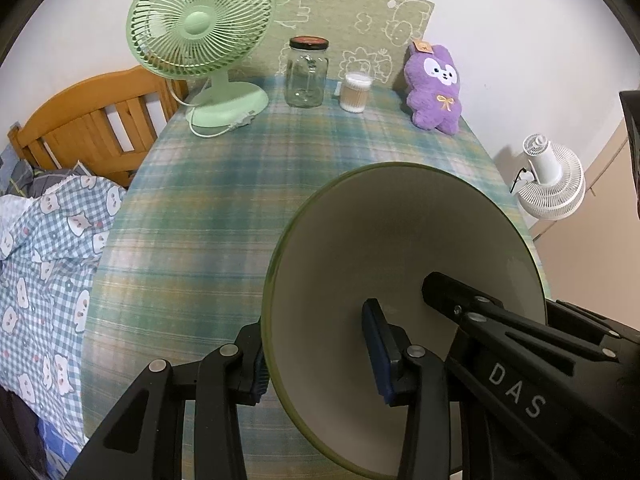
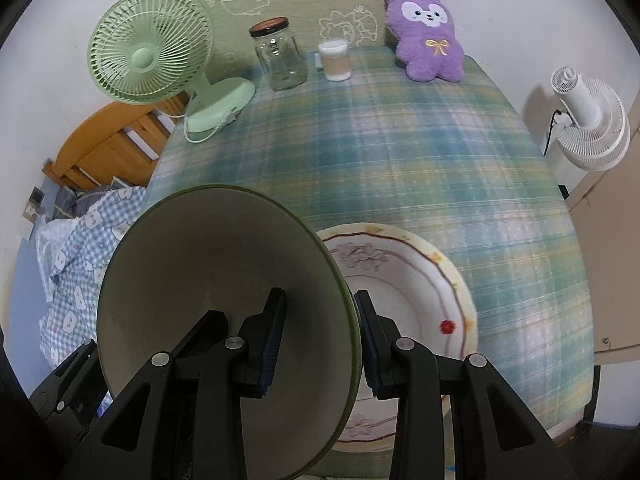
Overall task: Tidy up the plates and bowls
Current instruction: 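Lift the bowl stack and carry it over the plate stack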
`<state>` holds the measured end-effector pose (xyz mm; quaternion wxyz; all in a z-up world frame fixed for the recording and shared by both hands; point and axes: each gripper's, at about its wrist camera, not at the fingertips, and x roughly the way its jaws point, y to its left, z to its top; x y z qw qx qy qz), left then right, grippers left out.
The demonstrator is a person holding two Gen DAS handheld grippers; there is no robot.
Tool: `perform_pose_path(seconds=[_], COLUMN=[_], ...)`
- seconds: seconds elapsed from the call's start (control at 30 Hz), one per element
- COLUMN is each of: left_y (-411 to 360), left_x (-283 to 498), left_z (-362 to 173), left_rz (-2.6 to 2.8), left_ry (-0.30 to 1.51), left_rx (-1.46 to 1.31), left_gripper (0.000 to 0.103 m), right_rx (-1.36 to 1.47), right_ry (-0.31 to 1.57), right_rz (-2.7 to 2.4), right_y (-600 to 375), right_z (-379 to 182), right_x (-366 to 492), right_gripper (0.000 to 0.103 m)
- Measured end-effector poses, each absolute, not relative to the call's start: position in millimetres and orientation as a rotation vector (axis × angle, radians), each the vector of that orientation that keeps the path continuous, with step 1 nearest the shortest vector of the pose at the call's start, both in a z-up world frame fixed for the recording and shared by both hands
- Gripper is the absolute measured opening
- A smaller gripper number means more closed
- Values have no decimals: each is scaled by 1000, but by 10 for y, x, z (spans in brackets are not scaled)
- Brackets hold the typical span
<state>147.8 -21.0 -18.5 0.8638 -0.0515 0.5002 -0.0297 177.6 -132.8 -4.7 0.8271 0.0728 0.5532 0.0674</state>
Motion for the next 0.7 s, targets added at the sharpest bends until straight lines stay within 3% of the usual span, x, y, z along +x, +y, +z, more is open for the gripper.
perform_pose_path(seconds=[0.7], left_y=[-755], left_x=[1605], left_z=[-533], left_rz=[-20], left_ry=[1163], left_rx=[-165], left_gripper=[39], right_rx=[123], right_ry=[1290], right_rz=[160], right_y=[-1825], right_z=[-436], right_x=[1909], right_gripper=[38])
